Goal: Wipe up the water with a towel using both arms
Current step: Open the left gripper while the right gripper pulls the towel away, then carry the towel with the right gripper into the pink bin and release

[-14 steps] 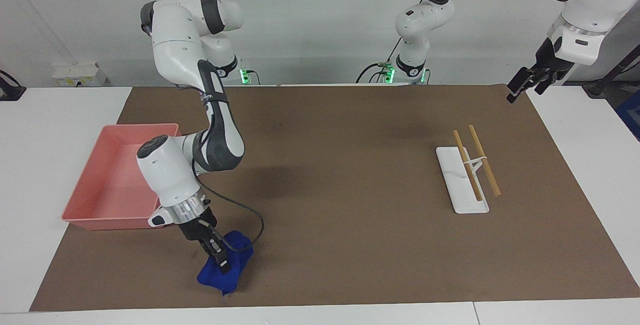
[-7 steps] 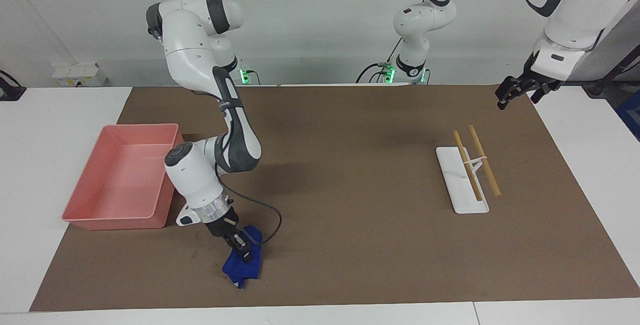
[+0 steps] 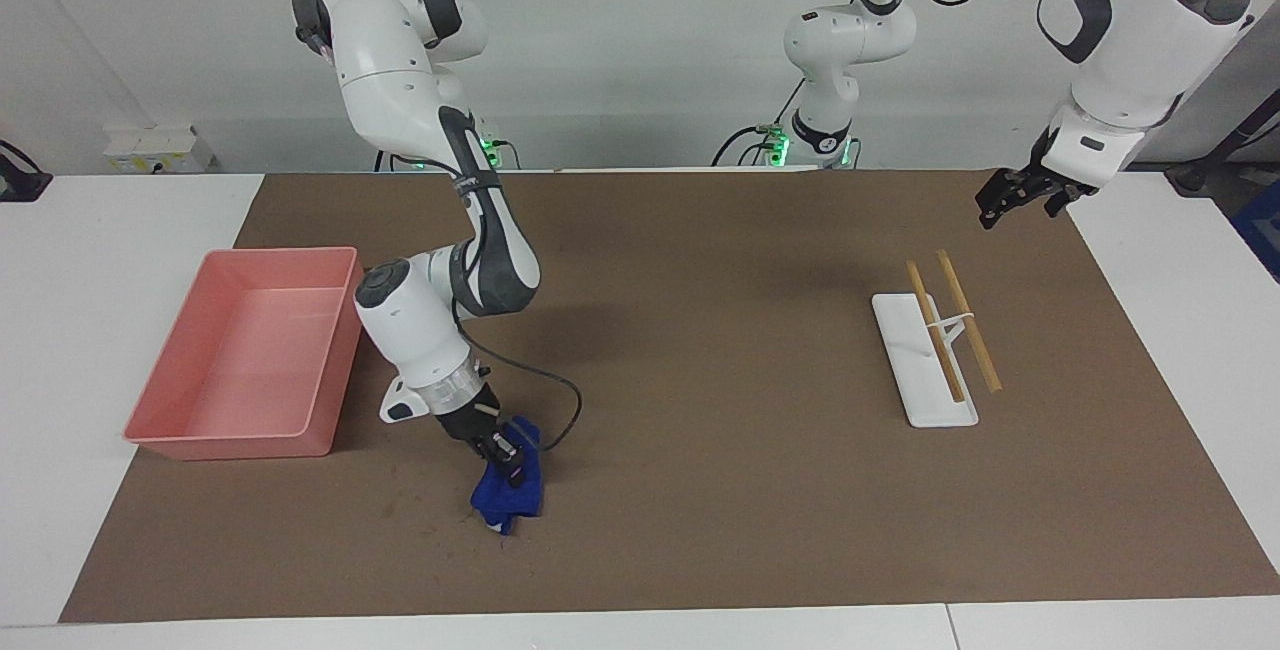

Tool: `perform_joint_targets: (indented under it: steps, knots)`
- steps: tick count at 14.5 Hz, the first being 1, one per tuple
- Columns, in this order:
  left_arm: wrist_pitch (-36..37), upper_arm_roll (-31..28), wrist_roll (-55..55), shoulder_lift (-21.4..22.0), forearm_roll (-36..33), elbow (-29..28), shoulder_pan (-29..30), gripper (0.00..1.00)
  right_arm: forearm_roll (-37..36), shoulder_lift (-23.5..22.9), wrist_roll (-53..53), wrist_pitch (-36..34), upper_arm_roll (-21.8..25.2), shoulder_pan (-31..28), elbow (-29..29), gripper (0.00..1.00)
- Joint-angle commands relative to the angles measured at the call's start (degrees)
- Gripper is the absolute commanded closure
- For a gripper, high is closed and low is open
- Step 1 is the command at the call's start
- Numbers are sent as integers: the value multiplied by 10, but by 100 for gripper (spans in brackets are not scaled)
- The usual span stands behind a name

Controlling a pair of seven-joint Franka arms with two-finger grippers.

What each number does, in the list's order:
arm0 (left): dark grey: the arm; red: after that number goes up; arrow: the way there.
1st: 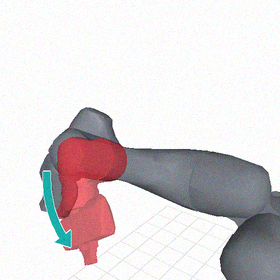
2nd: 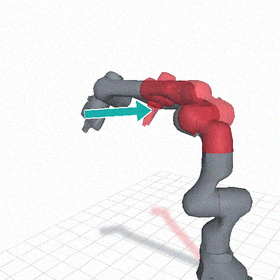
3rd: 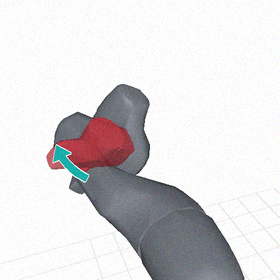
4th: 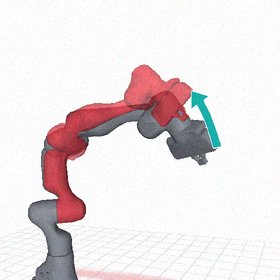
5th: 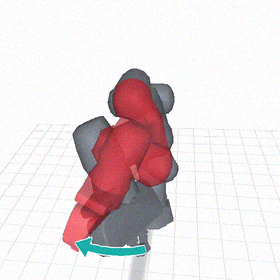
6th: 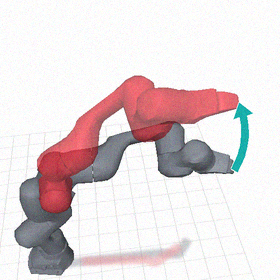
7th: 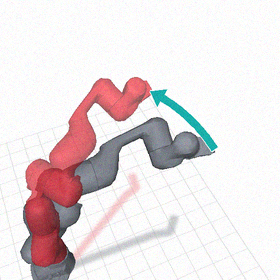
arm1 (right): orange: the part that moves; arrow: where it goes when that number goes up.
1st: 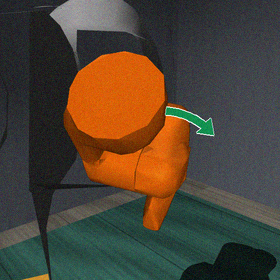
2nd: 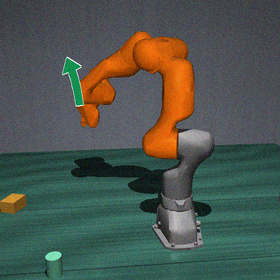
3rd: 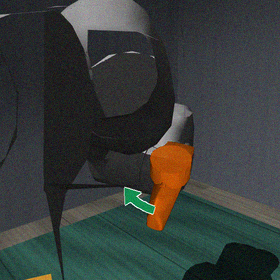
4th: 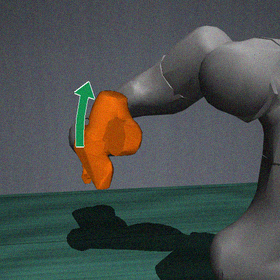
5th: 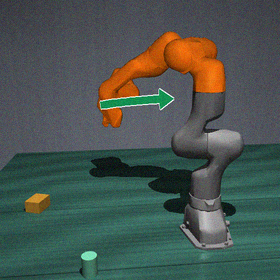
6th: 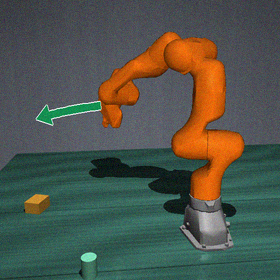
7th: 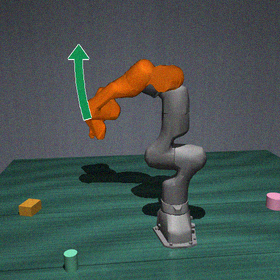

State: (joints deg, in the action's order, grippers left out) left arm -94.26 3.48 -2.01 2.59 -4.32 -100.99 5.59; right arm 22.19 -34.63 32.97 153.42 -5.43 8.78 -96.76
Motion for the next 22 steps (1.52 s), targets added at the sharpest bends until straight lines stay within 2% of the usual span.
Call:
perform_joint_targets:
  steps: [1,5,9,11,16,19,22]
  knots:
    - [-19,-10,6,19,-12,-18,-15,0,2,80,-46,-20,-4,4,-150,100]
    - [-17,-13,27,16,-12,-13,-20,0,2,185,-107,-98,-3,-3,-264,100]
    - [-19,-15,41,17,-12,-15,-28,0,2,254,-148,-153,-2,-17,-351,100]
    - [-20,-16,39,16,-11,-14,-29,0,2,283,-149,-180,-1,-18,-372,100]
    - [-19,-25,34,17,-10,-14,-41,0,-7,359,-146,-276,2,-48,-341,100]
    - [-17,-37,38,19,-9,-14,-52,0,-15,393,-146,-341,4,-93,-276,100]
    - [-15,-56,38,22,-8,-15,-73,0,-85,397,-149,-391,5,-136,-203,100]
